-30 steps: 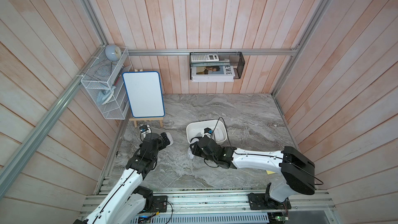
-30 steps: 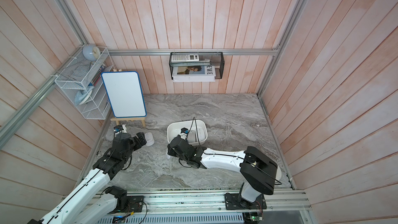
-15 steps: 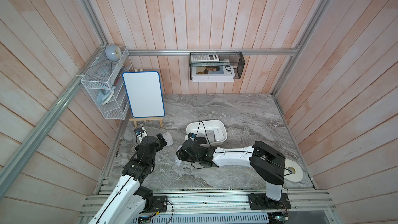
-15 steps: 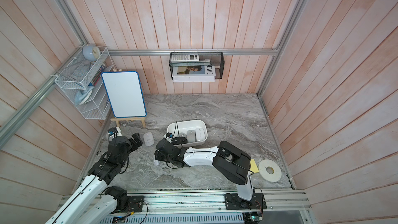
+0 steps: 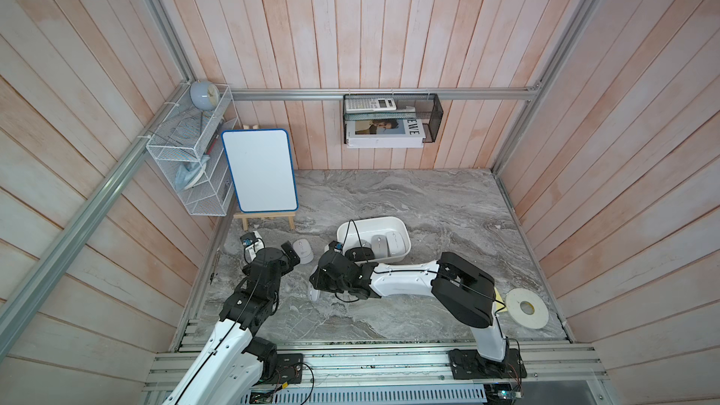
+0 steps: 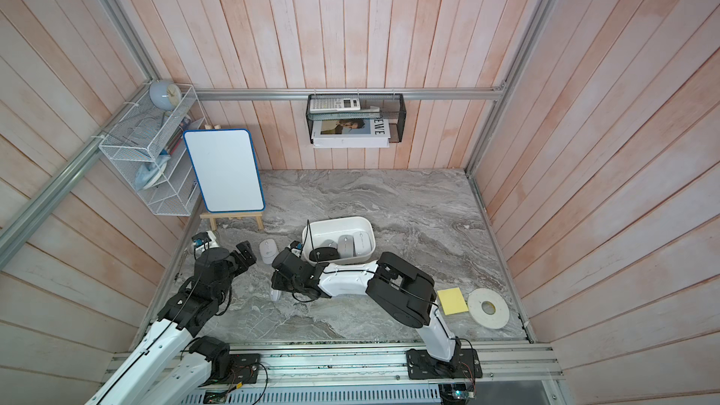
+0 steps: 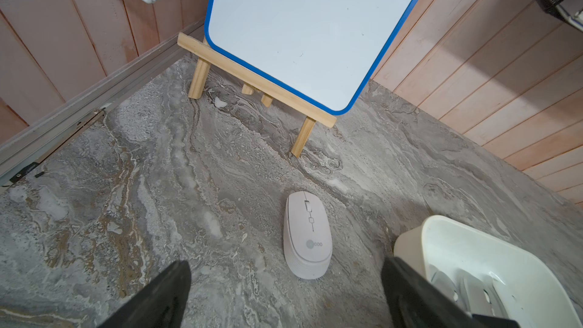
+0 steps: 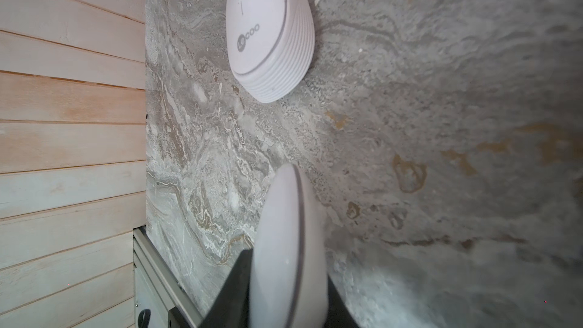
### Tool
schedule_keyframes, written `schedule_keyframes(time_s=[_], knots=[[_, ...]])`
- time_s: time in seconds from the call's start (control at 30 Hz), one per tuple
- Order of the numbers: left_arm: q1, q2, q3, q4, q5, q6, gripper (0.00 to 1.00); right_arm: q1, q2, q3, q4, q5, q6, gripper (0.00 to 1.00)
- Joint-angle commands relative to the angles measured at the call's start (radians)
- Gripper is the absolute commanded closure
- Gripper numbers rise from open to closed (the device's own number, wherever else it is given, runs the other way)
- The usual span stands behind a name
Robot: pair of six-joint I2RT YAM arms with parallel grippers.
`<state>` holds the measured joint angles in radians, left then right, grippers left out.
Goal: Take out the mouse from the storage box
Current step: Place the mouse at the center of the board.
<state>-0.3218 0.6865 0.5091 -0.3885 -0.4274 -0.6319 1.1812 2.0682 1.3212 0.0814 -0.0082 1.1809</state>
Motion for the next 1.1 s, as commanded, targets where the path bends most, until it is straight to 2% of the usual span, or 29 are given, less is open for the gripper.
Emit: schedule_keyframes(time_s=[0.0, 0.13, 0.33, 0.63, 0.83, 1.07], knots=[[-0.003, 0.002, -0.009, -0.001, -0.014, -0.003, 0.0, 0.0, 0.034, 0.047, -0.051, -0.03, 0.001, 0.7], [-0.003, 0.002, -0.009, -0.002, -0.013, -0.002, 0.0, -0.005, 0.051, 0.062, -0.067, -0.039, 0.005, 0.66], [-0.003, -0.001, -0.007, -0.006, -0.01, -0.002, 0.0, -0.007, 0.042, 0.053, -0.08, -0.026, 0.014, 0.52], [-0.003, -0.003, -0.006, -0.009, -0.01, 0.001, 0.0, -0.009, -0.011, 0.01, -0.082, 0.016, -0.001, 0.52], [-0.003, -0.01, -0.01, -0.001, -0.008, 0.006, 0.0, -0.008, -0.123, 0.015, -0.22, 0.102, -0.083, 0.42], [-0.003, -0.017, -0.025, 0.037, 0.105, -0.013, 0.0, -0.001, -0.317, -0.025, -0.384, 0.215, -0.167, 0.37]])
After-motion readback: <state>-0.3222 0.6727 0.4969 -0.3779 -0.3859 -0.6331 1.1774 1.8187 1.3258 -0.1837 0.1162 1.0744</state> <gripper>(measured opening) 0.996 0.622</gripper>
